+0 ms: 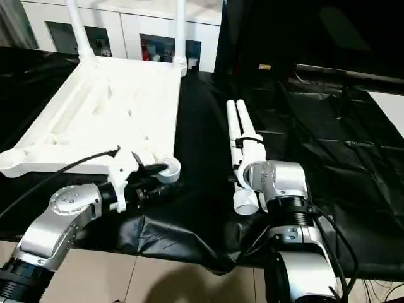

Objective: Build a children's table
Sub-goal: Pick table leg

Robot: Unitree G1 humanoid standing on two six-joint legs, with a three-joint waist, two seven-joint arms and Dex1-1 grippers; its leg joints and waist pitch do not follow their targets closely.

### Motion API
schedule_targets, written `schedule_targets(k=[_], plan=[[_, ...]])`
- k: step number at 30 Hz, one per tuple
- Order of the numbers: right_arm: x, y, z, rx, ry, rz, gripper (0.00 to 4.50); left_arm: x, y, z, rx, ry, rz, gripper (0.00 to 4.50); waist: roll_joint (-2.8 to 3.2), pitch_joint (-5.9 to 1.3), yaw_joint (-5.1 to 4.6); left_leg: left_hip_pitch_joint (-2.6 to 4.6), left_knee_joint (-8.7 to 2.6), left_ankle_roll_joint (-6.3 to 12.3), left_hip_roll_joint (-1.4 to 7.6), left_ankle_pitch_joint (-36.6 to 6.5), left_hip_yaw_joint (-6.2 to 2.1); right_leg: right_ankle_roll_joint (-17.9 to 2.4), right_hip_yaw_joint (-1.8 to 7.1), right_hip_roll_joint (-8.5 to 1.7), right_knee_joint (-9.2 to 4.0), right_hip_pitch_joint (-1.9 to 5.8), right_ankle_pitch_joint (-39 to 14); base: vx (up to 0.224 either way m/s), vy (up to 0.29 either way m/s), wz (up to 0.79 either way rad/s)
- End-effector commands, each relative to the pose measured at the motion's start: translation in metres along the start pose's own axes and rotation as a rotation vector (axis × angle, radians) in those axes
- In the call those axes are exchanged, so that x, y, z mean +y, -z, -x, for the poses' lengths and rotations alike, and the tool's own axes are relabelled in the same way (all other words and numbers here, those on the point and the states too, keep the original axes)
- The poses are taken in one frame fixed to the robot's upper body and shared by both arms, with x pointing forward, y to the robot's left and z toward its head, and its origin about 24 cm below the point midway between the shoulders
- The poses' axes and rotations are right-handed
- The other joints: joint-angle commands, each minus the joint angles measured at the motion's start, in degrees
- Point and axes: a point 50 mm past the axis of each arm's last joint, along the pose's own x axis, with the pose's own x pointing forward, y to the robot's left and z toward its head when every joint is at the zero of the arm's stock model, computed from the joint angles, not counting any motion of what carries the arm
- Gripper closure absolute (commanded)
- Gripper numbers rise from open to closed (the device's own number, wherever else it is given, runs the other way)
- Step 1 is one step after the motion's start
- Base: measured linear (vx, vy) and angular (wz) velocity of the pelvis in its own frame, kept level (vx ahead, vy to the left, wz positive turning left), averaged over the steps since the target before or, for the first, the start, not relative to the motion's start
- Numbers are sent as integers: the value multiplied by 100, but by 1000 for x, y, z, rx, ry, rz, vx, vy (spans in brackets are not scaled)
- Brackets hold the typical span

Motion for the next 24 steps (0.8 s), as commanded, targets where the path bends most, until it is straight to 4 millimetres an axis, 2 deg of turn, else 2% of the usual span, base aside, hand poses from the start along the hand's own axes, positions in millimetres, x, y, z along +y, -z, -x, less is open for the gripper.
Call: schedule_targets(k=[1,3,5,7,11,16,17,18,21,22,23,24], plan=[[0,3,-3,16,-16,-17,146,-6,4,1,31,48,26,122,16,-315,25,-31,-458,-200,246,-315,-43,-1077,282,-492,-441,246,-534,0,0,0],[1,4,-3,16,-19,-18,157,-8,5,2,38,67,56,115,17,-313,24,-39,-462,-198,247,-298,-44,-1081,279,-490,-439,248,-508,0,0,0],[1,5,-4,18,-23,-22,184,-12,5,4,44,96,82,88,13,-312,27,-41,-462,-189,244,-264,-40,-1090,280,-490,-433,249,-467,0,0,0],[1,7,-5,23,-26,-25,189,-14,6,6,47,98,79,77,20,-310,32,-30,-464,-178,247,-293,-32,-1097,281,-486,-446,235,-504,0,0,0],[1,10,-6,28,-28,-28,228,-15,8,8,56,95,74,48,8,-306,32,-38,-477,-172,252,-297,-39,-1090,280,-484,-447,249,-482,0,0,0],[2,10,-6,17,-41,-53,261,-17,9,8,70,110,85,23,74,-306,19,-19,-477,-233,247,-363,-32,-1095,286,-464,-450,230,-423,0,0,0],[3,8,-6,8,-48,-63,265,-16,9,8,72,110,87,5,111,-303,21,-14,-480,-254,246,-389,-35,-1103,284,-463,-450,224,-423,0,0,0],[3,7,-5,-3,-56,-70,265,-15,9,8,72,107,86,5,90,-301,8,-24,-485,-269,245,-449,-36,-1106,285,-459,-458,236,-450,0,0,0],[5,3,-2,-36,-76,-88,267,-12,7,6,59,81,81,0,132,-303,5,-23,-487,-307,245,-509,-46,-1119,284,-460,-456,242,-457,0,0,0],[5,3,-2,-36,-76,-88,267,-12,7,6,59,81,81,0,119,-310,3,-16,-483,-299,245,-487,-39,-1124,284,-458,-461,243,-414,0,0,0],[7,-3,0,-71,-97,-106,267,-5,4,4,30,28,76,0,145,-312,11,-20,-481,-295,244,-428,-44,-1152,286,-460,-447,249,-313,0,0,0],[10,-12,4,-136,-138,-140,268,4,-2,2,-28,-40,88,0,206,-314,18,-19,-471,-301,237,-423,-38,-1190,290,-455,-449,250,-198,0,0,0]])
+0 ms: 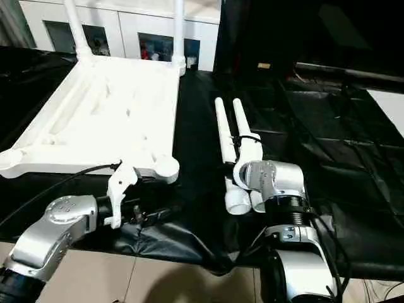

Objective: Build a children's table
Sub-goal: Pick table leg

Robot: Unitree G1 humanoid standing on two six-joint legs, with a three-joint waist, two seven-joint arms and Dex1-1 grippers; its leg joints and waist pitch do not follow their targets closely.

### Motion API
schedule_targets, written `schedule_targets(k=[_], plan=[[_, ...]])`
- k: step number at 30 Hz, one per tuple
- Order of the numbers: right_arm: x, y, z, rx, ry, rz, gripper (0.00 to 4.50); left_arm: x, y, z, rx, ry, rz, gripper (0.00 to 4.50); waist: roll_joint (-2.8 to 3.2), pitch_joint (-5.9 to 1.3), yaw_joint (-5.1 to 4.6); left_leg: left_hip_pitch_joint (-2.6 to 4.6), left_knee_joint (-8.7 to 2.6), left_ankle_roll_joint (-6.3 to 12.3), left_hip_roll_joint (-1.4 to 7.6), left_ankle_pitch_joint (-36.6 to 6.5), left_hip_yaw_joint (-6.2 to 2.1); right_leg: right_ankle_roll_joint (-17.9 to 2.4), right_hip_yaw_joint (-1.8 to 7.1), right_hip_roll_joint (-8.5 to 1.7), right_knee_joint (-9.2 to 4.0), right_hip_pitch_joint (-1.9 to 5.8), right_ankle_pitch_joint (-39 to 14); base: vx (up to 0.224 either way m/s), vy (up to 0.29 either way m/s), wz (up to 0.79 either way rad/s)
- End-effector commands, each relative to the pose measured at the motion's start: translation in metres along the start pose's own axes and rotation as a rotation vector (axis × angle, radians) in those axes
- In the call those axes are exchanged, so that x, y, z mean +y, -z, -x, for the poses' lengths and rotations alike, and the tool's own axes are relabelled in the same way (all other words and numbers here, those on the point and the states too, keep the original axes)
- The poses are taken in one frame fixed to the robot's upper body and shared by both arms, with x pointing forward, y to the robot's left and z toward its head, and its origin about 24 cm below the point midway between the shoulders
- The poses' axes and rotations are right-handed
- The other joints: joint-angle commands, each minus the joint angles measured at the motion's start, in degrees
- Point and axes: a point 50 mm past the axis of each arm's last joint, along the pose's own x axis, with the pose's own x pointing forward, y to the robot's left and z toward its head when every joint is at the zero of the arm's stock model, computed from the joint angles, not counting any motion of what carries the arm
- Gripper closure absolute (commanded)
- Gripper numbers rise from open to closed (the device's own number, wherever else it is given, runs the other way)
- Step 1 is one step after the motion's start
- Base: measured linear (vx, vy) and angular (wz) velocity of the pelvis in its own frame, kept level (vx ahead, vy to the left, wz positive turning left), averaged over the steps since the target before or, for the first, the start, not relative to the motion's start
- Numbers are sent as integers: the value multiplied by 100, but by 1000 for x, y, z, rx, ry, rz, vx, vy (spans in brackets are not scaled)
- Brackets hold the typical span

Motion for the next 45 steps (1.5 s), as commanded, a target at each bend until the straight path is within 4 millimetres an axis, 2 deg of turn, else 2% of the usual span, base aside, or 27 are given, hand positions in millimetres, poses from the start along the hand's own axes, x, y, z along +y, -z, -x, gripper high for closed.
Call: schedule_targets(k=[1,2,3,4,5,6,7,8,9,10,12,13,16,17,20,21,22,24,29,33,36,40,45], plan=[[6,-14,7,-110,-70,-50,268,15,-17,0,-95,-105,-18,0,139,-350,5,-17,-421,-280,233,-436,-34,-1209,288,-449,-460,264,-107,0,0,0],[7,-18,9,-140,-89,-61,268,19,-20,-1,-126,-132,-12,0,146,-375,22,-32,-410,-223,225,-278,-42,-1276,291,-441,-421,299,264,0,0,0],[16,-38,19,-286,-178,-103,268,36,-39,0,-270,-265,-16,0,157,-380,36,-52,-395,-148,210,-208,-38,-1338,292,-444,-411,315,511,0,0,0],[21,-48,27,-378,-247,-113,268,43,-50,0,-352,-342,-33,0,126,-426,68,-73,-366,-34,206,-53,-48,-1396,296,-451,-377,377,810,0,0,0],[25,-54,32,-437,-309,-114,268,47,-56,0,-373,-381,-49,0,126,-426,68,-73,-366,-34,206,-53,-48,-1396,296,-451,-377,377,810,0,0,0],[28,-56,35,-470,-350,-112,268,49,-58,0,-377,-401,-60,0,124,-452,102,-122,-334,228,216,401,-53,-1442,283,-452,-292,381,1569,0,0,0],[31,-57,39,-498,-386,-85,268,55,-64,-1,-373,-425,-47,0,126,-438,95,-146,-344,269,215,459,-61,-1441,269,-445,-283,381,1627,0,0,0],[33,-57,42,-515,-404,-46,268,59,-71,-2,-372,-426,-12,0,93,-429,96,-126,-336,322,207,433,-36,-1406,259,-437,-306,358,1517,0,0,0],[34,-57,44,-521,-411,-18,268,61,-75,-3,-372,-422,14,0,122,-439,117,-104,-327,322,204,479,-33,-1424,260,-440,-287,353,1462,0,0,0],[35,-56,48,-537,-465,-8,268,64,-88,-5,-378,-409,57,0,47,-438,111,-107,-327,343,201,508,-18,-1439,261,-430,-292,361,1478,0,0,0],[36,-54,53,-559,-547,-14,268,63,-107,-9,-431,-333,110,0,55,-432,165,-105,-326,390,207,537,-20,-1516,261,-454,-286,350,1362,0,0,0],[36,-52,55,-564,-579,-4,268,63,-112,-12,-436,-301,130,0,82,-438,182,-98,-317,397,211,563,-21,-1555,260,-456,-275,340,1394,0,0,0],[36,-47,61,-575,-631,41,268,62,-122,-20,-458,-275,196,0,24,-431,209,-111,-312,475,212,597,-18,-1634,251,-466,-273,354,1401,0,0,0],[36,-47,61,-575,-631,41,268,62,-122,-20,-458,-275,196,0,-50,-420,213,-136,-311,523,204,590,-11,-1618,251,-470,-281,371,1292,0,0,0],[46,-39,76,-573,-773,99,268,54,-134,-24,-487,-212,283,0,23,-411,231,-108,-307,505,229,538,-20,-1566,250,-480,-290,348,1075,0,0,0],[47,-38,78,-573,-791,112,268,53,-136,-24,-491,-202,297,0,11,-408,239,-104,-302,504,237,529,-18,-1564,252,-477,-291,351,1131,0,0,0],[47,-36,80,-573,-800,134,268,49,-139,-24,-506,-179,315,0,-34,-411,221,-133,-308,542,228,566,-29,-1557,248,-473,-290,364,1179,0,0,0],[48,-35,82,-574,-812,147,268,46,-141,-24,-510,-149,339,0,-63,-395,215,-138,-305,506,217,476,-18,-1566,253,-482,-319,358,916,0,0,0],[53,-28,87,-566,-865,171,268,41,-145,-26,-519,-107,417,0,-69,-380,206,-130,-309,448,215,410,-18,-1441,252,-462,-354,337,522,0,0,0],[59,-20,86,-529,-882,209,268,35,-150,-24,-555,-36,469,0,-98,-396,207,-137,-297,473,206,538,-25,-1398,248,-459,-338,349,676,0,0,0],[64,-15,86,-510,-896,244,268,32,-150,-25,-541,-5,479,0,-69,-397,208,-139,-292,497,213,586,-28,-1409,244,-460,-328,336,748,0,0,0],[69,-10,85,-492,-901,293,268,34,-143,-28,-494,-50,490,0,-71,-395,200,-148,-290,495,214,577,-33,-1344,247,-460,-337,342,725,0,0,0],[71,-9,79,-486,-855,319,268,40,-138,-27,-456,-97,569,53,-39,-398,196,-143,-289,361,216,482,-40,-1339,249,-462,-340,343,650,0,0,0]])
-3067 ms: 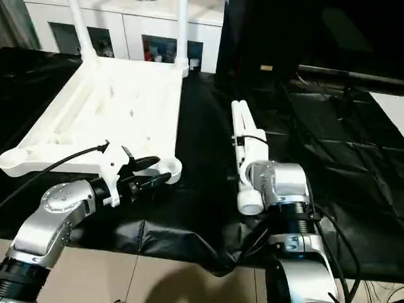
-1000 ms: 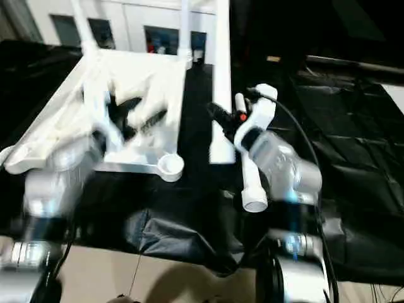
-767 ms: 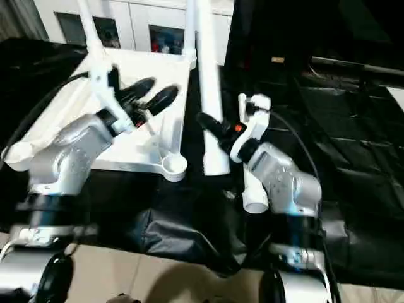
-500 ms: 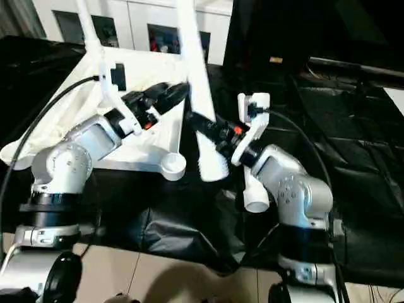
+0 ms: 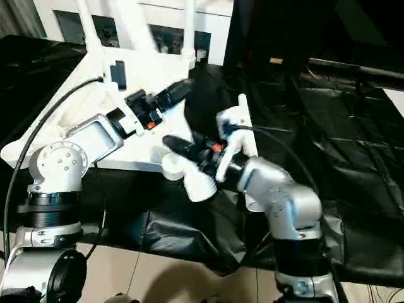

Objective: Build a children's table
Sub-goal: Pick table leg

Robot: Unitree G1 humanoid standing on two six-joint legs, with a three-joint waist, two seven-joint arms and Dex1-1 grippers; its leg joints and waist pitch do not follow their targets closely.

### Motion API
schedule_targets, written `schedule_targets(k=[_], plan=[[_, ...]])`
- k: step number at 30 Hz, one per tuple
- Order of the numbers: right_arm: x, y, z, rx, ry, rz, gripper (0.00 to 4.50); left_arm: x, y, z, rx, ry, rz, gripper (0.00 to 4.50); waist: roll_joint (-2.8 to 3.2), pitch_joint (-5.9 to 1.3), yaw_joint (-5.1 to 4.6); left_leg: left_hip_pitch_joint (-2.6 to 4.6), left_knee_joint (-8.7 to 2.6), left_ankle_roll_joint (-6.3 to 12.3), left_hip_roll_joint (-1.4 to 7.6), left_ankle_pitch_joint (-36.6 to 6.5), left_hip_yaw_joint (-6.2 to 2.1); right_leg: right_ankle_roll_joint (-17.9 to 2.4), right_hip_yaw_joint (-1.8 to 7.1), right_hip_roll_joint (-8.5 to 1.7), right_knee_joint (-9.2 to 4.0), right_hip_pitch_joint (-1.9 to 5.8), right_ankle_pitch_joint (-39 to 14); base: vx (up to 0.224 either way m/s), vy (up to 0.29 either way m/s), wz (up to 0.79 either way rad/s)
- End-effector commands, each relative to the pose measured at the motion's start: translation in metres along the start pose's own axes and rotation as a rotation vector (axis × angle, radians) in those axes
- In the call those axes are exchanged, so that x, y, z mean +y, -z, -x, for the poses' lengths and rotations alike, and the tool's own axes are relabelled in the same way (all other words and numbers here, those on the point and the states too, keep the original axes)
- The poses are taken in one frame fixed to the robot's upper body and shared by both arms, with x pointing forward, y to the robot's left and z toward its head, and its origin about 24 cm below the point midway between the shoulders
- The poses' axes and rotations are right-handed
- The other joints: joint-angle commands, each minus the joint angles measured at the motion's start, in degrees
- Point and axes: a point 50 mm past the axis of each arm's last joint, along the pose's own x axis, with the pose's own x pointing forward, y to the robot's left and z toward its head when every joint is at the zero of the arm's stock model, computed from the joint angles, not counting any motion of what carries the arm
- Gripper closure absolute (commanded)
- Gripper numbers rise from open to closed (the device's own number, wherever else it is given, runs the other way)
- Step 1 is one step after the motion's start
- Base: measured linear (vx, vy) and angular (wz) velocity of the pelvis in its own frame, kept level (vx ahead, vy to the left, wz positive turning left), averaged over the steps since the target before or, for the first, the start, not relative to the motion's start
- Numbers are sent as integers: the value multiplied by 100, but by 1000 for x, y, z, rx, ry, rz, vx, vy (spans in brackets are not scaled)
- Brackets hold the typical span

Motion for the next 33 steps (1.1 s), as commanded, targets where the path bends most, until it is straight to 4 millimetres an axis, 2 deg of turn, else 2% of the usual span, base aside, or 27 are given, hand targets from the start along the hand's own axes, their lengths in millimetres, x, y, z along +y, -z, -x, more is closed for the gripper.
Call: schedule_targets(k=[1,6,8,12,14,17,20,22,23,24,27,28,29,30,32,33], plan=[[-2,-5,2,-12,32,39,268,-1,-2,-2,21,-20,16,67,-7,-472,29,-5,-311,263,208,414,-52,-1342,257,-443,-353,427,618,0,0,0],[-7,-3,2,2,69,57,268,-2,0,0,60,-24,2,90,11,-486,47,-12,-302,282,198,512,-58,-1368,254,-440,-331,437,830,0,0,0],[-7,-2,2,9,69,67,268,-2,1,1,65,-21,0,125,22,-487,49,-11,-300,288,199,525,-58,-1382,255,-439,-323,442,899,0,0,0],[-9,0,-2,25,83,89,268,-3,1,2,85,-18,-12,134,15,-489,39,-15,-299,273,196,485,-56,-1408,251,-439,-324,445,878,0,0,0],[-9,0,-3,25,86,93,268,-3,1,2,89,-18,-15,170,16,-482,44,-11,-303,267,200,450,-55,-1414,256,-444,-333,445,828,0,0,0],[-9,-1,-5,27,95,105,268,-3,2,1,97,-18,-15,179,15,-491,38,-13,-299,265,201,480,-59,-1393,254,-439,-324,451,880,0,0,0],[-11,-1,-5,28,108,116,268,-2,1,0,81,-26,-9,214,15,-490,29,-12,-296,270,198,465,-54,-1404,256,-436,-327,452,873,0,0,0],[-11,-1,-5,29,112,123,268,-1,1,0,77,-28,-15,216,17,-497,26,-14,-290,292,194,537,-55,-1416,257,-433,-315,456,993,0,0,0],[-11,-2,-5,30,115,126,268,-1,0,0,75,-26,-32,224,33,-497,30,-12,-291,303,197,541,-59,-1422,257,-437,-317,454,1004,0,0,0],[-12,-2,-5,30,116,129,268,-1,0,0,73,-24,-46,246,20,-501,23,-11,-286,310,196,538,-53,-1423,258,-431,-310,457,1047,0,0,0],[-12,-2,-5,30,122,144,268,-3,0,0,69,-6,-55,251,24,-498,20,-10,-290,316,201,532,-57,-1448,253,-430,-308,453,1045,0,0,0],[-12,-2,-5,29,124,164,233,-3,-2,0,67,-1,-81,257,25,-497,20,-9,-289,305,203,498,-57,-1444,253,-436,-313,453,1004,0,0,0],[-11,-2,-6,27,113,167,233,-4,-2,0,66,6,-95,257,25,-496,21,-9,-291,314,202,482,-58,-1429,253,-436,-320,452,964,0,0,0],[-10,-2,-7,24,97,169,198,-5,-3,0,66,12,-113,260,27,-495,20,-5,-293,299,204,448,-55,-1420,259,-440,-321,455,924,0,0,0],[-8,0,-8,26,60,121,196,-10,-5,0,63,70,-170,260,20,-493,18,-7,-298,313,206,441,-60,-1400,256,-435,-325,451,873,0,0,0],[-7,0,-8,33,42,114,179,-13,-6,0,68,109,-197,264,22,-495,16,-8,-298,333,203,438,-60,-1389,257,-438,-323,455,858,0,0,0]])
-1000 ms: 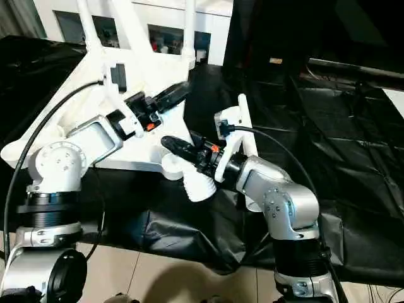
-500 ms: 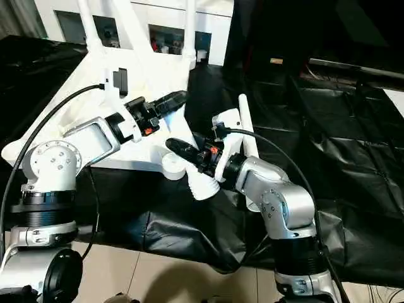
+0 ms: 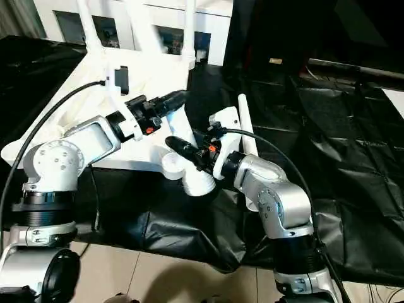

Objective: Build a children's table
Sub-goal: Pick table leg

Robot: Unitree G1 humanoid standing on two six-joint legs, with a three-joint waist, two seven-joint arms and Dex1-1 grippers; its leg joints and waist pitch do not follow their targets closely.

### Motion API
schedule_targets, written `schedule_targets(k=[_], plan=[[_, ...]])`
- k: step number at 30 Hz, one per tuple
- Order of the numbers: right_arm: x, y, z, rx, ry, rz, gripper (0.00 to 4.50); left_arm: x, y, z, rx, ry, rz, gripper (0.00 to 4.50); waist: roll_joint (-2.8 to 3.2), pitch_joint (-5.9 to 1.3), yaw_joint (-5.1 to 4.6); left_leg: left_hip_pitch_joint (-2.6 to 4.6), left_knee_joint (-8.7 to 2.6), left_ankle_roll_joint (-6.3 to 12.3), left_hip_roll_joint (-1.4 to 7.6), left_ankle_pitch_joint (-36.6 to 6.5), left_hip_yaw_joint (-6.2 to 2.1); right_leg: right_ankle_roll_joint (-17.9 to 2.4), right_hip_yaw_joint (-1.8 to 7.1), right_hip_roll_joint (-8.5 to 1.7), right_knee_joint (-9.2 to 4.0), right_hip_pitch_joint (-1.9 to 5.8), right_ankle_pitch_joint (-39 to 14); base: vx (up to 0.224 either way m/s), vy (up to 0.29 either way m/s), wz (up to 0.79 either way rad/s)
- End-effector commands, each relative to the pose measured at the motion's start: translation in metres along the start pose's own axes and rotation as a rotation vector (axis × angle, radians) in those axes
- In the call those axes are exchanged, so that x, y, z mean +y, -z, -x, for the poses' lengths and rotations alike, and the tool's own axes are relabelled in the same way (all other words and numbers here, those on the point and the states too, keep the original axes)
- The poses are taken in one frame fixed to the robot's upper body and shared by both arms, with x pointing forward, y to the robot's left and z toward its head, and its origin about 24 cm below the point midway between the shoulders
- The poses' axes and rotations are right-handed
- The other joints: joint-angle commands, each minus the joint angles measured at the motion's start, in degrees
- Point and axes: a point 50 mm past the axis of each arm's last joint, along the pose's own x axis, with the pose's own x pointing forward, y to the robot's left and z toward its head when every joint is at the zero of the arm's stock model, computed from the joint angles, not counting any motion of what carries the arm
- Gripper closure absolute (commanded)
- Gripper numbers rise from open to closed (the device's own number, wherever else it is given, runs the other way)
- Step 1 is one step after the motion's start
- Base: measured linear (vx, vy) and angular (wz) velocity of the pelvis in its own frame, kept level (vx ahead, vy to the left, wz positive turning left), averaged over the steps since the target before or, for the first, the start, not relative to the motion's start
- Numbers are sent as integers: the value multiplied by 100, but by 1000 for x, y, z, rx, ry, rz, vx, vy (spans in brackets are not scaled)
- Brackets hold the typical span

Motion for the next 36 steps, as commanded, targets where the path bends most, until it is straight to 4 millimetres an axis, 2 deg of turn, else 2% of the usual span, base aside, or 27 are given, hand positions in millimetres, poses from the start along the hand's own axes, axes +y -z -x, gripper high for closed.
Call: schedule_targets(k=[1,4,5,13,22,25,29,30,36], plan=[[3,-6,-1,2,-59,-1,179,-14,-8,-2,-9,111,-110,264,47,-503,33,-5,-307,341,207,484,-60,-1381,258,-443,-311,454,890,0,0,0],[4,-6,2,30,-87,16,145,-18,-8,-1,13,168,-165,268,55,-500,29,6,-306,303,216,497,-54,-1468,255,-442,-295,443,1029,0,0,0],[3,-6,6,49,-116,14,142,-21,-8,0,29,224,-200,268,34,-499,33,7,-311,318,214,477,-57,-1460,252,-439,-302,456,1004,0,0,0],[0,-14,21,110,-257,-42,140,-26,-9,6,123,370,-303,269,26,-498,30,3,-305,310,213,405,-42,-1496,259,-440,-300,456,872,0,0,0],[0,-11,22,179,-287,-36,140,-27,-8,6,152,407,-337,269,14,-504,30,1,-296,287,214,422,-38,-1537,253,-444,-300,455,833,0,0,0],[2,-1,19,238,-299,-31,140,-28,-7,5,154,437,-347,269,10,-505,37,7,-297,290,220,443,-38,-1556,252,-448,-297,447,854,0,0,0],[2,1,18,258,-310,-32,140,-29,-9,5,150,458,-352,269,11,-507,38,3,-294,289,219,437,-39,-1567,252,-449,-289,450,891,0,0,0],[2,2,17,264,-310,-29,140,-29,-9,5,147,460,-351,269,-5,-509,36,-1,-293,289,218,432,-37,-1567,252,-447,-289,454,896,0,0,0],[1,5,15,278,-307,-21,140,-30,-9,6,143,476,-349,269,8,-506,39,-2,-292,267,222,392,-39,-1571,251,-457,-290,451,838,0,0,0]])
